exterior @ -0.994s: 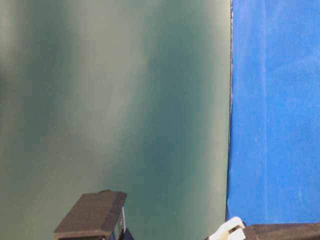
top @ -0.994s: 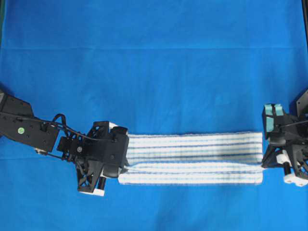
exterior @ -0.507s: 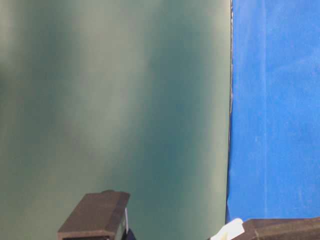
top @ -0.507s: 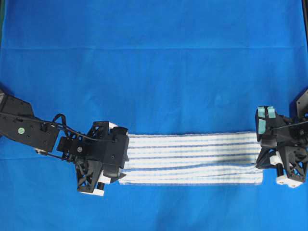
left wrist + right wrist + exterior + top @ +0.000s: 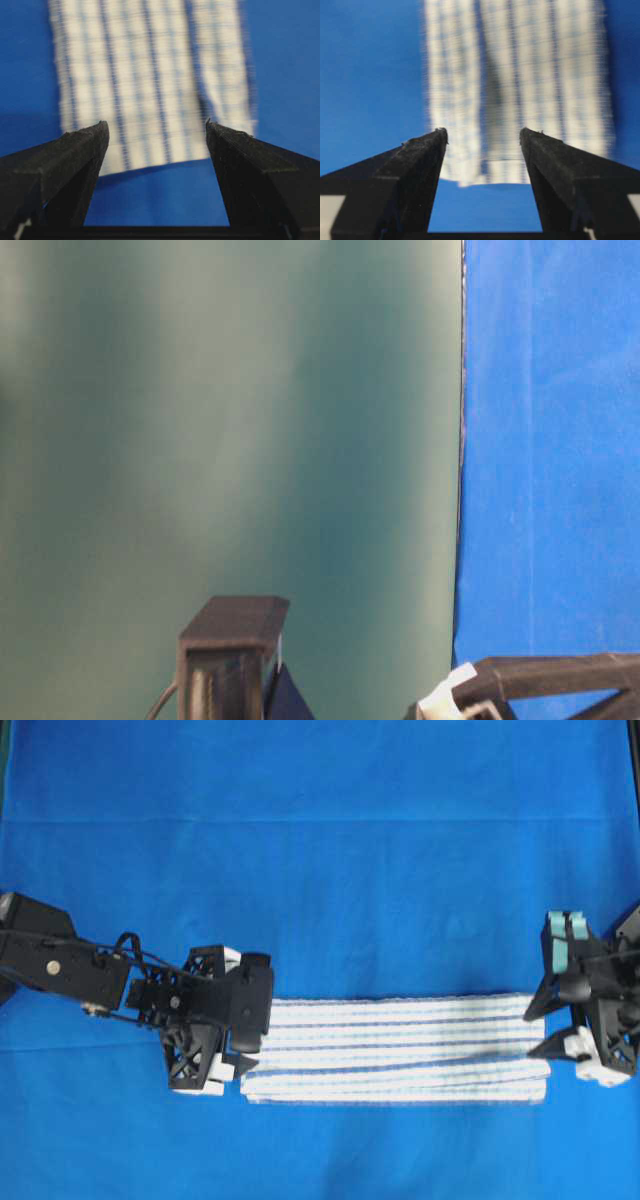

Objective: Fold the blue towel.

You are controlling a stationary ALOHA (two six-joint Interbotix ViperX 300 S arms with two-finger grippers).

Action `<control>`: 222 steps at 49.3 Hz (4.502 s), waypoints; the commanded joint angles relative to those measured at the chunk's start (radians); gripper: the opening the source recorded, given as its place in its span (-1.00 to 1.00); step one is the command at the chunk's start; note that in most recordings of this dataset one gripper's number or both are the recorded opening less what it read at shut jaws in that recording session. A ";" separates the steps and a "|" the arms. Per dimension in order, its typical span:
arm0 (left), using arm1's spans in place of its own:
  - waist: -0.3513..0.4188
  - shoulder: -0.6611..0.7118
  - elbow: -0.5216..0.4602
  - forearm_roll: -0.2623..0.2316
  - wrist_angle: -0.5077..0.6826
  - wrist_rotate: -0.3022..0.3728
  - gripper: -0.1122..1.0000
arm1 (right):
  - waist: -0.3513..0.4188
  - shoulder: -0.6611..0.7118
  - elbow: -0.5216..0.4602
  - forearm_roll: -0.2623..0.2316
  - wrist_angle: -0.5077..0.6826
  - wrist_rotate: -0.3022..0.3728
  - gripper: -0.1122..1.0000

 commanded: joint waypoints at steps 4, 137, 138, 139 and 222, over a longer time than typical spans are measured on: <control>0.028 -0.026 -0.018 0.002 0.015 0.008 0.50 | -0.077 -0.005 -0.008 -0.058 0.035 0.002 0.36; 0.106 -0.239 -0.020 0.003 0.109 0.005 -0.77 | -0.161 -0.250 -0.150 -0.146 0.258 0.002 -0.77; 0.103 -0.238 -0.021 0.002 0.107 0.003 -0.77 | -0.164 -0.244 -0.150 -0.149 0.253 0.002 -0.77; 0.100 -0.238 -0.021 0.003 0.104 0.002 -0.77 | -0.167 -0.239 -0.150 -0.152 0.249 0.002 -0.77; -0.021 0.272 -0.635 0.003 -0.155 0.018 -0.77 | -0.735 0.071 -0.314 -0.417 -0.064 -0.011 -0.77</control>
